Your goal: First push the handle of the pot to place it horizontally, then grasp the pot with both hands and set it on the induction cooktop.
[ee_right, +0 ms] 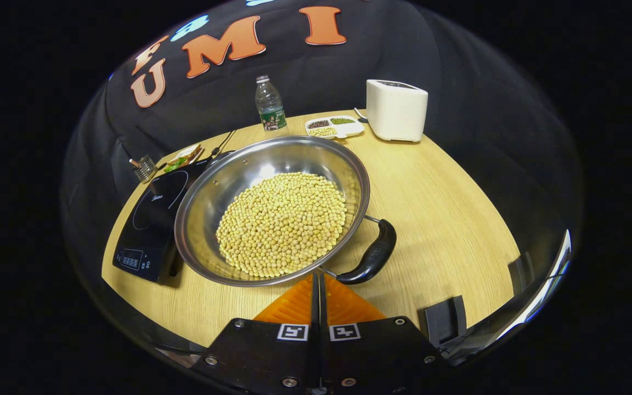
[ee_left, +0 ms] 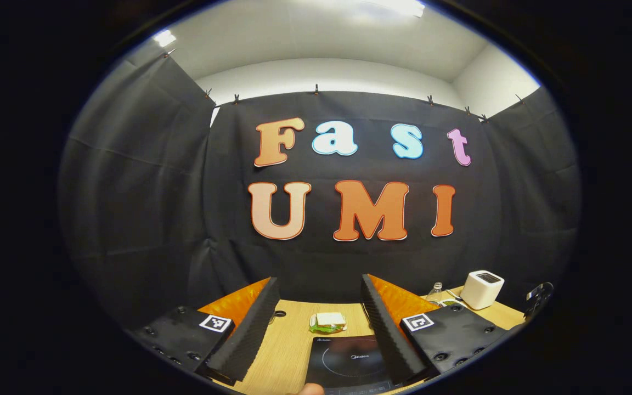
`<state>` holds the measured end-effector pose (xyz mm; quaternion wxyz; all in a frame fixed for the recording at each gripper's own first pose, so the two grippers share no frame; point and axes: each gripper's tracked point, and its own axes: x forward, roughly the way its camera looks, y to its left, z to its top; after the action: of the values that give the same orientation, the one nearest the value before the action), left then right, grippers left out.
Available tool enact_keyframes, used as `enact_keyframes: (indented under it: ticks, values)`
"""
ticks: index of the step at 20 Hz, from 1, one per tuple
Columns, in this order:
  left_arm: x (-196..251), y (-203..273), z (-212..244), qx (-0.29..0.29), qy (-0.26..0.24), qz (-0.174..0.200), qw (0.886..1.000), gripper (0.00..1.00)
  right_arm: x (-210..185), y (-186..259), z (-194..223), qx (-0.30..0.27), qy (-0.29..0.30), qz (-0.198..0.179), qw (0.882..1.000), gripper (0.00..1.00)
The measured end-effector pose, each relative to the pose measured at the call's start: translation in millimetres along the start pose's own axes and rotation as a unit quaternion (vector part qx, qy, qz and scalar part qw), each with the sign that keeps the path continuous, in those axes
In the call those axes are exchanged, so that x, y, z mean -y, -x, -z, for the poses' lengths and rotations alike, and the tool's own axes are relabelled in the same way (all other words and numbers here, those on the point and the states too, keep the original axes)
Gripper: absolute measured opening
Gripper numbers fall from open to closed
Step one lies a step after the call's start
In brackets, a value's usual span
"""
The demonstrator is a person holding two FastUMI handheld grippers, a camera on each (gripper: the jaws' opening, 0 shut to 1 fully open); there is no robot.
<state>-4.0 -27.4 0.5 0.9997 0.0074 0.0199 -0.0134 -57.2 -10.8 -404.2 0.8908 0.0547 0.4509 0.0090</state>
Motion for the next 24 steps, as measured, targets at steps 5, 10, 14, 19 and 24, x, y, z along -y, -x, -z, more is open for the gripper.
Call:
enact_keyframes:
  ticks: [5, 10, 14, 19, 24]
  values:
    - [3, -2, 1, -0.004, 0.002, 0.001, 1.000, 0.99, 7, -4, -6, 0.004, -0.005, 0.007, 1.000, 0.00]
    - [6, -4, 3, -0.006, 0.003, 0.002, 1.000, 0.96, 13, -15, -14, 0.009, -0.008, 0.015, 1.000, 0.00]
    - [8, -4, 1, -0.004, 0.002, 0.004, 1.000, 0.97, 23, -20, -20, 0.015, -0.009, 0.025, 1.000, 0.00]
    - [11, -7, 2, -0.006, 0.001, 0.005, 1.000, 0.97, 55, -22, -17, 0.014, -0.008, 0.071, 0.997, 0.00]
    - [11, -14, 3, -0.007, 0.002, 0.003, 1.000, 0.98, 60, -27, -21, 0.011, -0.026, 0.075, 0.997, 0.00]
